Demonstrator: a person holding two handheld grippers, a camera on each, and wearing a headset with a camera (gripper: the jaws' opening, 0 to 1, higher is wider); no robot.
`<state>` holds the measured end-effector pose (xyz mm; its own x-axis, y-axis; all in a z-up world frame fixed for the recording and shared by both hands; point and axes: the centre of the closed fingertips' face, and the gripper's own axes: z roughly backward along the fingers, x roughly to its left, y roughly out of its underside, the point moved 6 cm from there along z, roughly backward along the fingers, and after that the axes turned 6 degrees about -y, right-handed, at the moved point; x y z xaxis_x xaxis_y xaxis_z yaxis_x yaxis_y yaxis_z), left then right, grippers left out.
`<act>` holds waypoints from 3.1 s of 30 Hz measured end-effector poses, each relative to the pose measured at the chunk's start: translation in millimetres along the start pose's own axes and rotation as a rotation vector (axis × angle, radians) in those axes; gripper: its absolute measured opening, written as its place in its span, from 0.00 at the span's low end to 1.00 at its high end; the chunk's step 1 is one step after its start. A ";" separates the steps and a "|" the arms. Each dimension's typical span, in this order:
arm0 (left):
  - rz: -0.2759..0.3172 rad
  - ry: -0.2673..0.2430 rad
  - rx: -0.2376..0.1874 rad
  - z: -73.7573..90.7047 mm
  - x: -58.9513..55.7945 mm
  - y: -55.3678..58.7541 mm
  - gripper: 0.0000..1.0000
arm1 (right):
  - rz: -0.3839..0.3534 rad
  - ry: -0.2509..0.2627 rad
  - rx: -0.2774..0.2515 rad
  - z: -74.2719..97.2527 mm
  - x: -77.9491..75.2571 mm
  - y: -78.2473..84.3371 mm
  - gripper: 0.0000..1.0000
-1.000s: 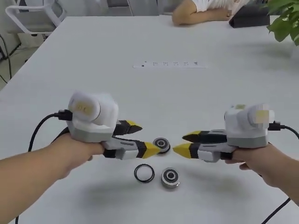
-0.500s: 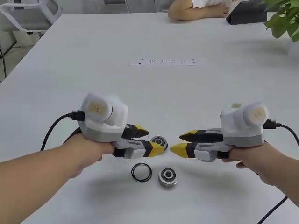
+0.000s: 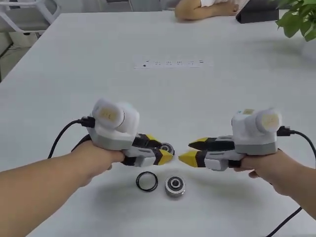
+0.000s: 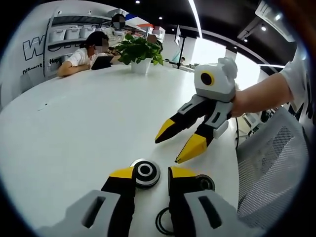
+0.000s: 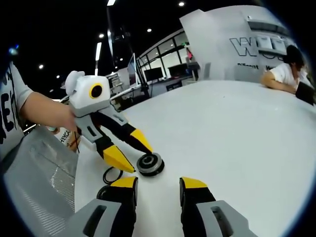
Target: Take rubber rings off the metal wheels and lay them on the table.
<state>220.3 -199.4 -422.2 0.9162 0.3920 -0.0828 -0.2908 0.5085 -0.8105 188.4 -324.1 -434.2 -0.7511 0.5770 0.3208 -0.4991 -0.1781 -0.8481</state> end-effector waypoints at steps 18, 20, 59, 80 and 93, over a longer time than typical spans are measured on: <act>-0.080 -0.062 -0.009 -1.0 2.2 0.9 0.10 | 0.007 -0.013 0.005 -10.1 2.6 -1.7 0.31; -0.105 -0.074 -0.010 -1.6 2.5 1.4 0.09 | 0.009 -0.015 0.009 -13.0 3.5 -1.8 0.31; -0.123 -0.110 -0.031 -1.8 1.5 2.1 0.07 | 0.102 0.008 0.073 -35.9 9.2 -2.2 0.20; -0.109 -0.121 -0.038 -2.3 0.2 3.7 0.07 | 0.114 0.019 0.090 -29.8 10.5 2.9 0.03; -0.101 -0.130 -0.039 -2.6 -0.5 3.5 0.07 | -0.022 0.044 0.041 -25.0 5.0 2.6 0.00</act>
<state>219.5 -199.8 -426.5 0.8964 0.4371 0.0740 -0.1853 0.5210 -0.8332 194.2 -301.7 -445.4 -0.7205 0.6152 0.3200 -0.5333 -0.1965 -0.8228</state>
